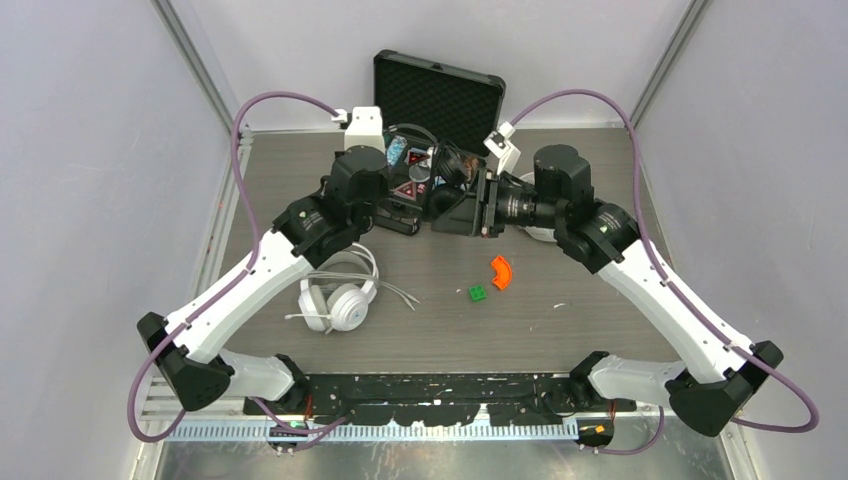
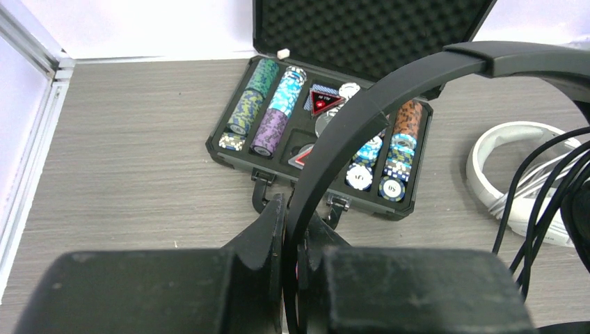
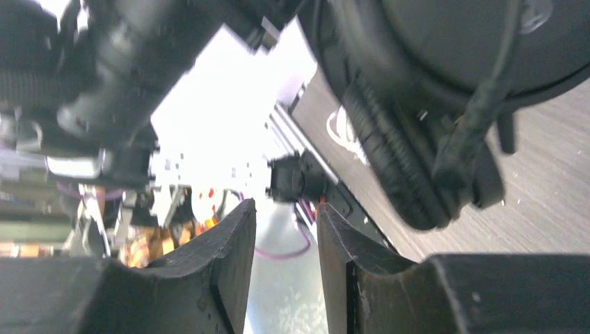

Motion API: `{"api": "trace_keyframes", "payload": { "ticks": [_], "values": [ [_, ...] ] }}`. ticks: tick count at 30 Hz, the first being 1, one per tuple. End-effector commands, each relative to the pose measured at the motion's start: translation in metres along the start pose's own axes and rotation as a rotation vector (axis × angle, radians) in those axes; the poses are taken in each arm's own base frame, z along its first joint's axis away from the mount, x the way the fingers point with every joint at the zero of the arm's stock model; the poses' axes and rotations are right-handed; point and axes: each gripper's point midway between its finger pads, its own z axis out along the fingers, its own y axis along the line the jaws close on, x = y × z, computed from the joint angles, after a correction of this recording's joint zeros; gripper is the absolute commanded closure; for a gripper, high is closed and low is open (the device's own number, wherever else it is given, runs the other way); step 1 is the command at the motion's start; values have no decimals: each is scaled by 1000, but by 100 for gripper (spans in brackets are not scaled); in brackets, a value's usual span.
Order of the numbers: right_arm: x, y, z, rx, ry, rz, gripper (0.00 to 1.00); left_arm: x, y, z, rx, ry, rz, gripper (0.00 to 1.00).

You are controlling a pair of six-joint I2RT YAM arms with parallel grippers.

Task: Wrap the headphones
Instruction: Wrap the headphones cable around the headphones.

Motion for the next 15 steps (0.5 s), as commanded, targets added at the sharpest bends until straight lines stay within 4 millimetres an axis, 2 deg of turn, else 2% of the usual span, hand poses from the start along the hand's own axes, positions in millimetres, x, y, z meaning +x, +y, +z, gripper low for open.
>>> {"api": "trace_keyframes", "payload": {
  "ticks": [1,4,7,10,15],
  "values": [
    [25,36,-33,-141,119,-141,57,-47,5,-11,11,-171,-98,100],
    [25,48,-47,-159,105,-198,57,-53,7,-14,20,-203,-72,100],
    [13,62,-60,-160,31,-242,56,-58,13,-16,2,-219,-49,100],
    [-16,67,-76,-68,-128,-303,56,-59,15,-18,-1,-218,-32,100],
    [-69,43,-116,210,-421,-523,56,-57,10,-22,49,-207,-22,100]
  ]
}}
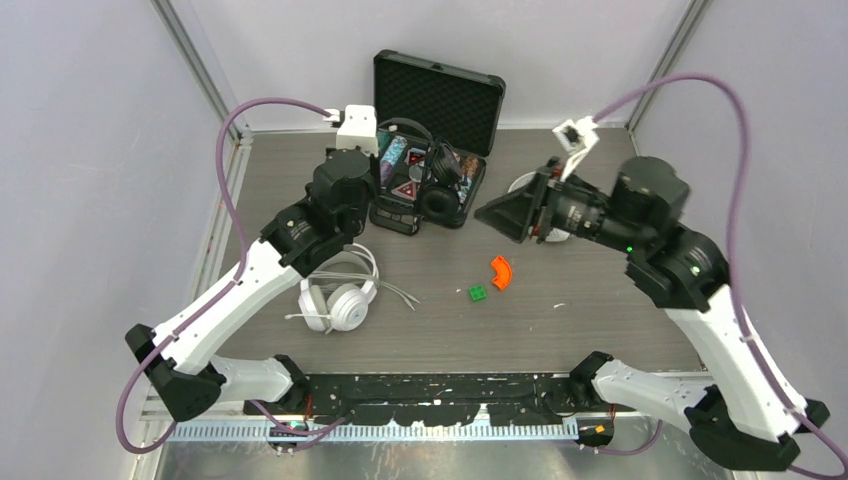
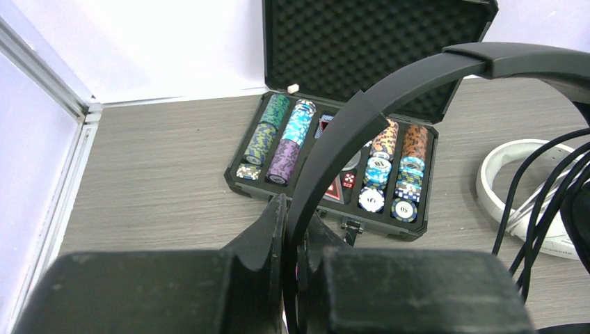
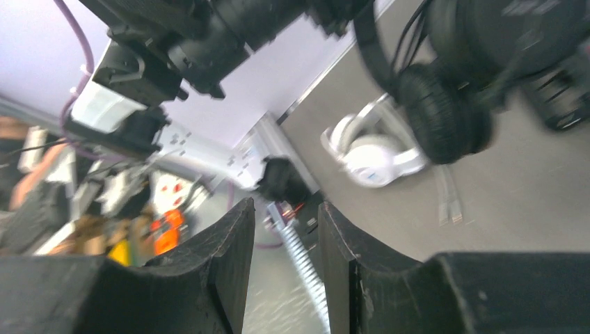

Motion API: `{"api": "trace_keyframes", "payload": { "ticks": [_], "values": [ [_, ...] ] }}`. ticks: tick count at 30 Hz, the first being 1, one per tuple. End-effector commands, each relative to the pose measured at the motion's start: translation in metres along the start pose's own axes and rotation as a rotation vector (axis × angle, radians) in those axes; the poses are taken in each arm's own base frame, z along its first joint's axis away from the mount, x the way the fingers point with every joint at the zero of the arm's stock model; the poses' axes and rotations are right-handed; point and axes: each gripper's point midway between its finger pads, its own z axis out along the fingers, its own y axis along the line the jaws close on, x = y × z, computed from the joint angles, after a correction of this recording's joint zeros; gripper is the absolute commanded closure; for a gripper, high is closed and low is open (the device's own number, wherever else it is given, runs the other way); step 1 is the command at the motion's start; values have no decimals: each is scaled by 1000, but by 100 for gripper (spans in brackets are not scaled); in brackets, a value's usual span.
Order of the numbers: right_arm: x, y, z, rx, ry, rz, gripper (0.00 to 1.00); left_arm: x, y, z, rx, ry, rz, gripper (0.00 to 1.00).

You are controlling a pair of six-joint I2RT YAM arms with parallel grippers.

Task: Wrap the headphones
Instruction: Wrap the headphones cable around the headphones.

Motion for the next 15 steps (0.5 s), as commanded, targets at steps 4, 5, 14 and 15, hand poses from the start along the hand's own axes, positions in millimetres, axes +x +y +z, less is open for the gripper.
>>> {"api": "trace_keyframes", "payload": {
  "ticks": [4,5,14,15],
  "values": [
    [-71,-52,-49,430,-251,-391,54,-32,-2,-11,63,-82,-58,100],
    [-70,-58,-48,460,-214,-404,53,-32,-4,-11,71,-79,-54,100],
    [-53,-44,13,276,-110,-128,48,-30,-9,-9,89,-66,-43,100],
    [-52,-46,18,278,-113,-90,48,-29,-9,-9,89,-64,-42,100]
  ]
}}
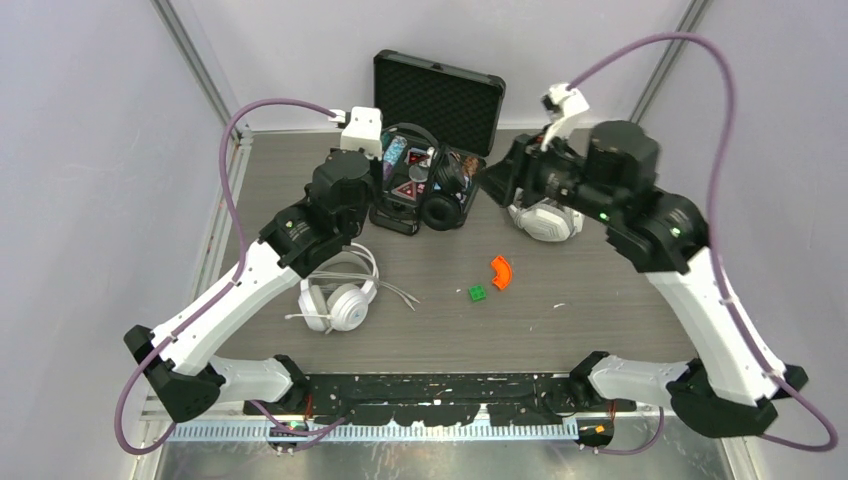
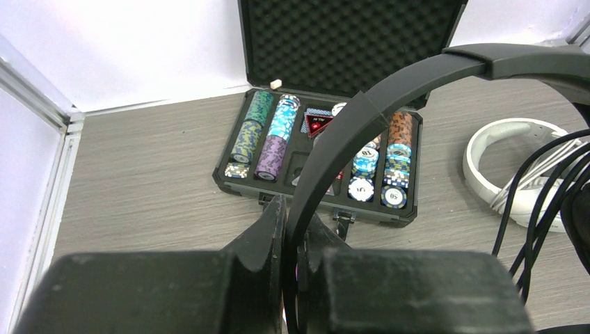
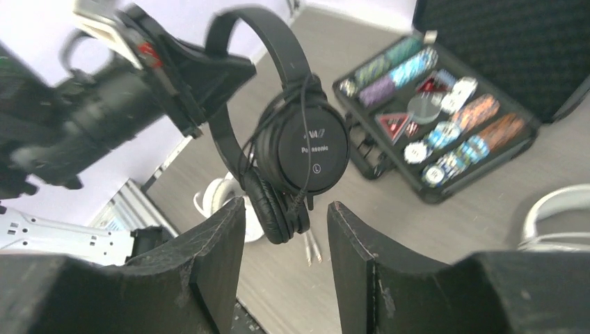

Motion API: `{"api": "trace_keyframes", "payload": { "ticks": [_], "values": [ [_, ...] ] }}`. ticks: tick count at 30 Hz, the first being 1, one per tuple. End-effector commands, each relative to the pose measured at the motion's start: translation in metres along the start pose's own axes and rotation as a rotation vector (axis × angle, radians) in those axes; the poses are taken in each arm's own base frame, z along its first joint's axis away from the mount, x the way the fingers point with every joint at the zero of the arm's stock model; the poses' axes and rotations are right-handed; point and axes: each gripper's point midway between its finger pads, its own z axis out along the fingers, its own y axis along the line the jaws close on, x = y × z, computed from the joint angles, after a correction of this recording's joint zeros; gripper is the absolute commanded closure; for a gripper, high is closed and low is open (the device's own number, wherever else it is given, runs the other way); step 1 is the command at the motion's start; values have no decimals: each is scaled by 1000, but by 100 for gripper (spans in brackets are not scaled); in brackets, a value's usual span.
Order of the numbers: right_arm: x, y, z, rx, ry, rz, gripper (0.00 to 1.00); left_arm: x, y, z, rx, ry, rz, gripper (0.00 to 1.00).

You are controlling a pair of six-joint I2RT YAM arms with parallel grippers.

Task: Wrap the headphones
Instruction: Wrap the headphones cable around the headphones.

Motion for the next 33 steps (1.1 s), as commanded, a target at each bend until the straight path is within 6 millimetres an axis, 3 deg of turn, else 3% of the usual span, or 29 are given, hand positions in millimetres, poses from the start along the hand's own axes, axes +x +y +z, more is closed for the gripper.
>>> {"api": "trace_keyframes", "payload": {
  "ticks": [1,8,10,14,21,23,28,33],
  "values": [
    [15,7,26,-28,47,183,48,-30,-1,-4,17,-77,-63,100],
    [26,-2,41,23,57,295,50,-29,-3,-2,20,-75,-63,100],
    [27,-5,42,37,54,294,51,-29,-4,-2,22,-74,-64,100],
    [27,-2,42,24,55,296,64,-29,-4,-3,23,-75,-68,100],
    [34,-2,41,23,77,316,66,-29,-5,-2,27,-74,-70,100],
    [37,-1,41,17,86,322,71,-29,-5,-2,26,-74,-72,100],
    [34,4,39,-6,77,337,99,-28,-2,-1,5,-69,-74,100],
    [27,25,40,-121,60,393,99,-24,0,2,-23,-50,-70,100]
  ]
}}
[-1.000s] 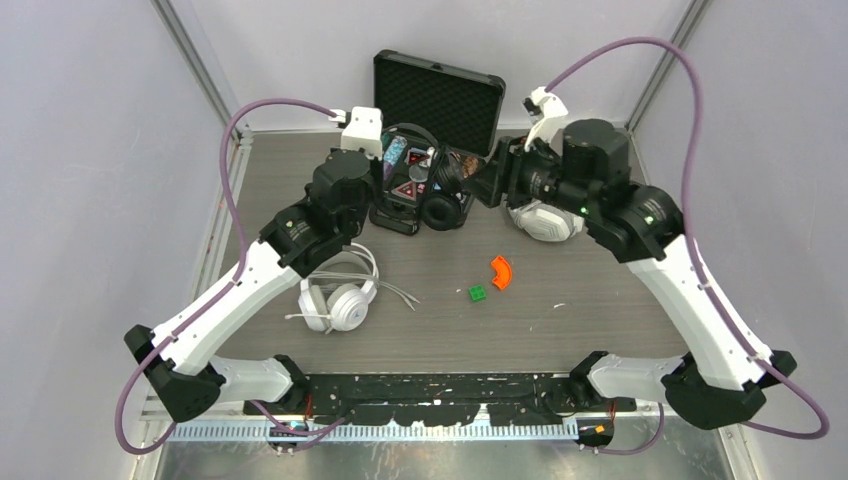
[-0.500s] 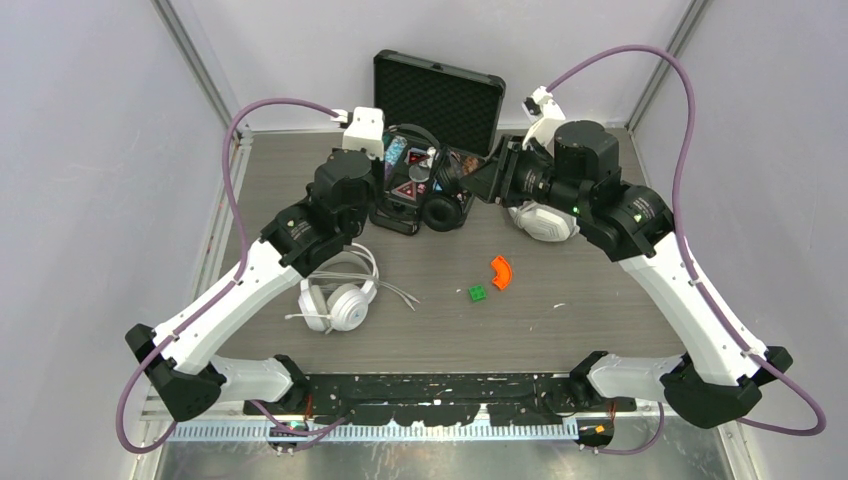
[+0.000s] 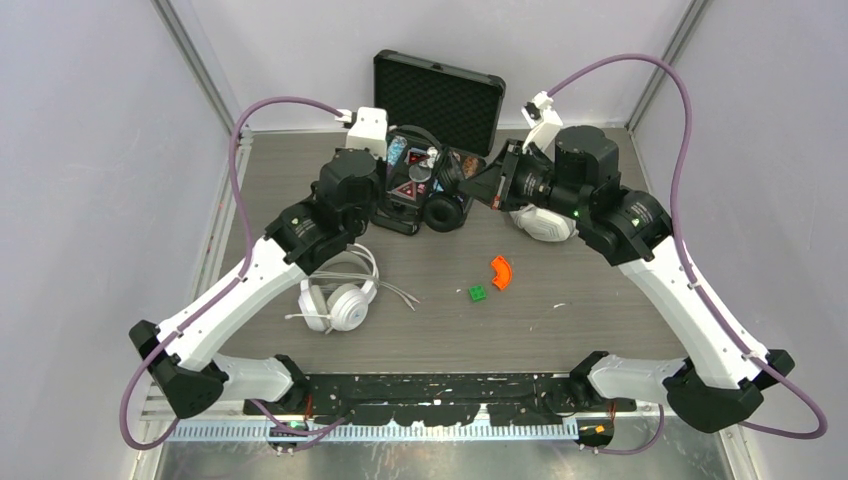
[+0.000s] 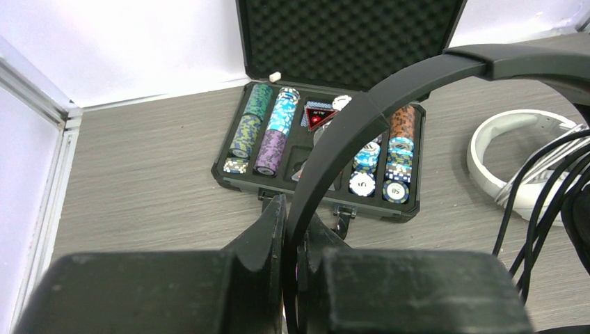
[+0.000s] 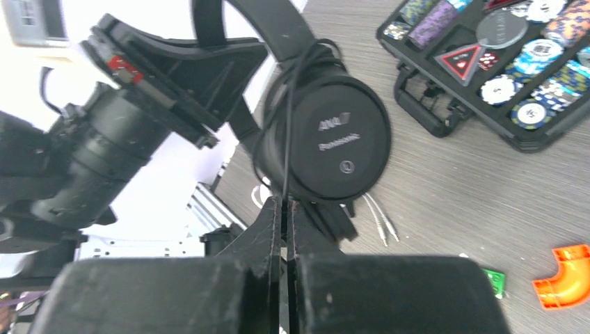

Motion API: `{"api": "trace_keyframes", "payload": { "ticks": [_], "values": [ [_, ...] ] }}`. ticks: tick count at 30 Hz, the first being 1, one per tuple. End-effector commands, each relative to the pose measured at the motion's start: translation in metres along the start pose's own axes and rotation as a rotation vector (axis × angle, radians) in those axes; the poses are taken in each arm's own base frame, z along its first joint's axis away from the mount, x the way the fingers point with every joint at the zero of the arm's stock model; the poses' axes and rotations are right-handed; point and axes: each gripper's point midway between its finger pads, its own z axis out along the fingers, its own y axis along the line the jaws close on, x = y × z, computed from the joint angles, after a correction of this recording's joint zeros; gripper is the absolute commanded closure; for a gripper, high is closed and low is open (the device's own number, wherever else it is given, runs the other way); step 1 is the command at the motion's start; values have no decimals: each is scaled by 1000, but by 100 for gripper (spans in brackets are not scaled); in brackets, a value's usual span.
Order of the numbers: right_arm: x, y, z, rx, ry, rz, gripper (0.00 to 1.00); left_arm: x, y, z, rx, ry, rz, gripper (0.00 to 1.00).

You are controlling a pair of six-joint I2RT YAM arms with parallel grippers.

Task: Wrap the headphones
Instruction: Wrap the headphones cable around the headphones.

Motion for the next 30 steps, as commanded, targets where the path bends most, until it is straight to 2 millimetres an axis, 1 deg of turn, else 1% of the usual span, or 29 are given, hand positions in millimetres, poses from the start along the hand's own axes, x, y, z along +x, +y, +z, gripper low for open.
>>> {"api": "trace_keyframes", "payload": {
  "ticks": [1,5,8,10,12,15,17,20,24,26,28,30],
  "values": [
    [-15,39,-11,-176,-52,44,100,-30,5,-3,-30,-67,-86,100],
    [-12,47,-5,-232,-35,90,100,-28,5,0,-44,-55,-80,100],
    [-8,47,5,-254,-35,140,100,-27,3,1,-48,-41,-97,100],
    [-2,40,13,-228,-35,145,100,-27,1,1,-45,-28,-117,100],
    [2,28,20,-169,-39,128,99,-25,0,1,-49,-2,-135,100],
    [-2,13,27,-81,-89,80,100,-22,-2,2,-56,29,-157,100],
    [-7,10,32,-62,-128,66,99,-21,-4,4,-61,47,-164,100],
    [-7,8,43,-65,-156,85,99,-20,-5,5,-78,66,-178,100],
    [0,2,54,-47,-168,113,100,-20,-5,8,-87,69,-184,100],
    [0,1,57,-36,-182,111,99,-20,-5,9,-91,68,-186,100],
    [0,-7,60,3,-209,101,100,-21,-7,9,-84,71,-192,100],
    [1,-9,63,21,-232,90,100,-21,-10,9,-75,78,-206,100]
  ]
}}
